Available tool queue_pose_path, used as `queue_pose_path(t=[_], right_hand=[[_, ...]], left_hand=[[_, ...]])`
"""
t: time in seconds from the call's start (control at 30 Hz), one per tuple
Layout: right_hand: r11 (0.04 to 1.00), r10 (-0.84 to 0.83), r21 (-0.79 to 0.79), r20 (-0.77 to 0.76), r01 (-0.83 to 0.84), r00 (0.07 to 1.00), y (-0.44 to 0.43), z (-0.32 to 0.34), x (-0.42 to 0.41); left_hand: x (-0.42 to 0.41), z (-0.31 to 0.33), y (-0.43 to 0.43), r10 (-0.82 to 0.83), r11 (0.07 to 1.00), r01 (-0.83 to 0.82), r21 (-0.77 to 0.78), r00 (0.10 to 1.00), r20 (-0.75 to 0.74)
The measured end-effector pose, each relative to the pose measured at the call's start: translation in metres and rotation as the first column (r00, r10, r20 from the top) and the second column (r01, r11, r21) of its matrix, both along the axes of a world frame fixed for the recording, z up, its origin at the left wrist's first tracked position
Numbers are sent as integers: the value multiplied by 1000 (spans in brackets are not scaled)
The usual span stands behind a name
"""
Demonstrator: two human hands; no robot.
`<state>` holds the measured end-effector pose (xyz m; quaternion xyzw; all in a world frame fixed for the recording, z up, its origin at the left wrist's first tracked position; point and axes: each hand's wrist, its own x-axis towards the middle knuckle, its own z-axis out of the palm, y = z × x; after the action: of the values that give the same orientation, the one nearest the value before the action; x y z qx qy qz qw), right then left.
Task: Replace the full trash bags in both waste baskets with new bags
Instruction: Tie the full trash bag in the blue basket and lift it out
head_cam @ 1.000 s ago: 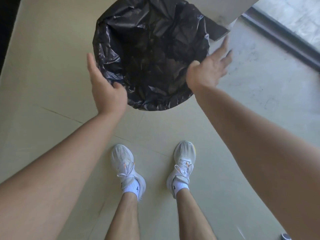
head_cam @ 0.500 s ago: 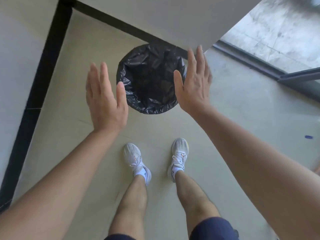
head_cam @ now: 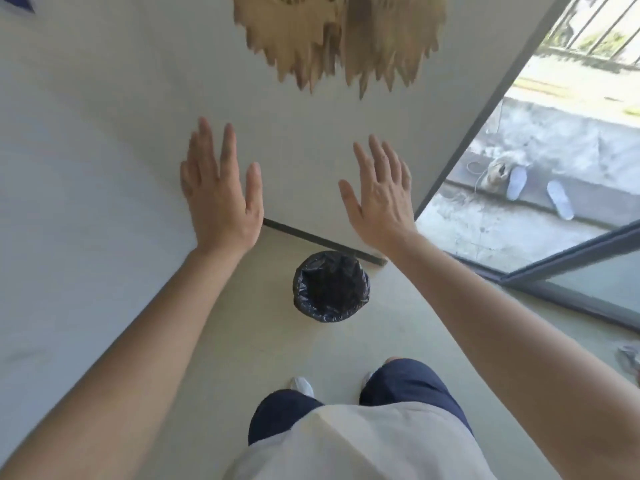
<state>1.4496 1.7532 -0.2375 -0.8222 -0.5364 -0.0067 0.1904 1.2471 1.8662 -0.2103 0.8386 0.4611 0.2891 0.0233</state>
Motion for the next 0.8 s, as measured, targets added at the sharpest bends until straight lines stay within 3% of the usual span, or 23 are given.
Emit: queue_pose_path(t=[0.13,0.27,0.43,0.53,0.6,0.7,0.8], right_hand=[[989,110,95,44,-114,993,11,53,4],[941,319,108,34,-320,947,43,81,-18],[714,685,201,-4,-671,728,77,97,-121],[533,840,262,-47,-805,541,64,115,-225],[360,929,320,-33,-876,370,40,140,-306],[32,989,433,118,-901,92,-23,197,-425],[-221,963,519,247,-826,-103,-111,254,-514]], left_hand=[[-16,66,-5,42,991,-41,127,999,-3],[-49,99,-38,256,950,-253,181,967,7],[-146,100,-128,578,815,-565,128,806,-126],[-229,125,-206,787,615,-780,119,595,-164],[-282,157,-269,896,438,-887,143,420,-144],[-339,215,-371,989,151,-958,244,146,-38],[-368,254,-479,993,-103,-942,320,-80,86]])
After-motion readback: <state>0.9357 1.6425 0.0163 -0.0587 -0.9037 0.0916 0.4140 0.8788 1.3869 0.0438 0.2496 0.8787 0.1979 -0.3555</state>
